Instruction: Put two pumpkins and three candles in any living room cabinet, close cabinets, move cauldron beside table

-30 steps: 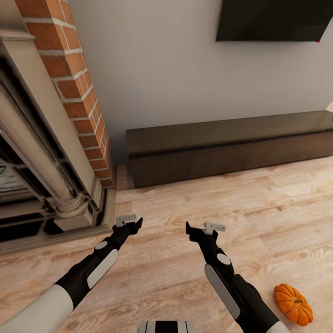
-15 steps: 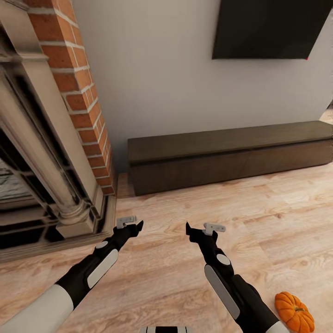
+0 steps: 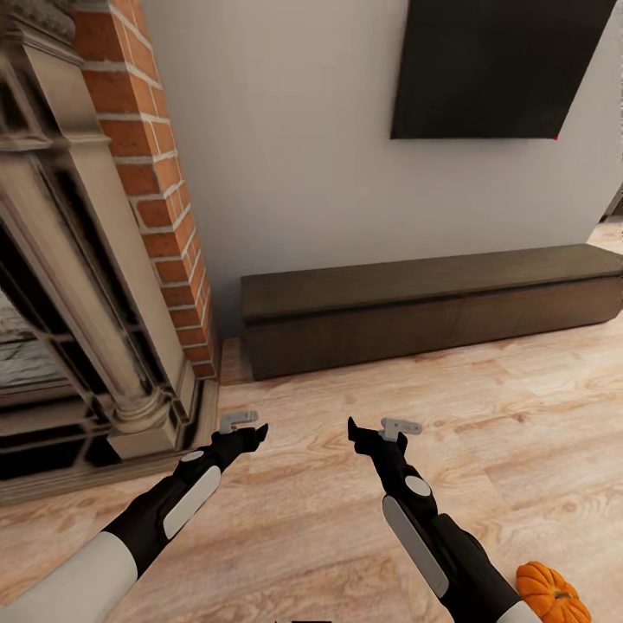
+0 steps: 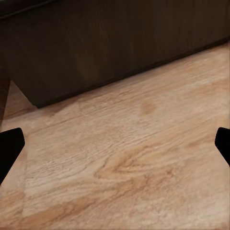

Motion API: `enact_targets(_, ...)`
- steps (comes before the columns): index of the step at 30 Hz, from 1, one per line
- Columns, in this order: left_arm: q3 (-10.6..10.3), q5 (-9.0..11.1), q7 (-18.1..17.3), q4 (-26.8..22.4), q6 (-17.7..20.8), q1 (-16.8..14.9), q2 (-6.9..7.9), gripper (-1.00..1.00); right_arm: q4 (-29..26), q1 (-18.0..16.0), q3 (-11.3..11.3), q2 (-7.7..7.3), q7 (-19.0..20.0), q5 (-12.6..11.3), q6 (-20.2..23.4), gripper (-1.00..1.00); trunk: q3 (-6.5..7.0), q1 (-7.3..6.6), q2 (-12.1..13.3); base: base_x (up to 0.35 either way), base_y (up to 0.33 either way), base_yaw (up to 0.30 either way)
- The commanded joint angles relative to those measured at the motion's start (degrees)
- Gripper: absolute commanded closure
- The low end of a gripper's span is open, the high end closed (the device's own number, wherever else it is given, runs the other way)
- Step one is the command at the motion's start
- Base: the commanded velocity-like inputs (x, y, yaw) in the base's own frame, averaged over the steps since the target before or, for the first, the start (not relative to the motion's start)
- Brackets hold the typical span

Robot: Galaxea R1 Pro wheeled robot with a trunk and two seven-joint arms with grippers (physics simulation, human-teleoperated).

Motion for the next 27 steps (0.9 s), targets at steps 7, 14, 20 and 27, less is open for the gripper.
enact_targets(7, -0.2, 0.6, 0.9, -0.2, 3.3, -0.1, 0.08, -1.0, 0.1, 0.0, 0.1, -0.11, -0.5, -0.3, 0.2, -1.0, 1.5, -0.19, 0.1, 0.0, 0.0, 0.0)
enact_targets(14, -0.2, 0.7, 2.7, -0.7, 10.4, -0.3, 0.08, -1.0, 0.6, 0.0, -2.1, -0.06, -0.5, -0.3, 0.2, -1.0, 3.05, -0.37, 0.2, 0.0, 0.0, 0.0)
enact_targets(20, -0.2, 0.8, 5.1, -1.7, 13.7, -0.5, 0.08, -1.0, 0.7, 0.0, -2.5, -0.12, -0.5, -0.3, 0.2, -1.0, 4.38, -0.52, 0.2, 0.0, 0.0, 0.0)
enact_targets(27, -0.2, 0.8, 6.3, -3.2, 16.4, -0.6, 0.14, -1.0, 0.7, 0.0, -2.6, -0.14, -0.5, -0.3, 0.2, -1.0, 5.93, -0.7, 0.3, 0.0, 0.0, 0.0)
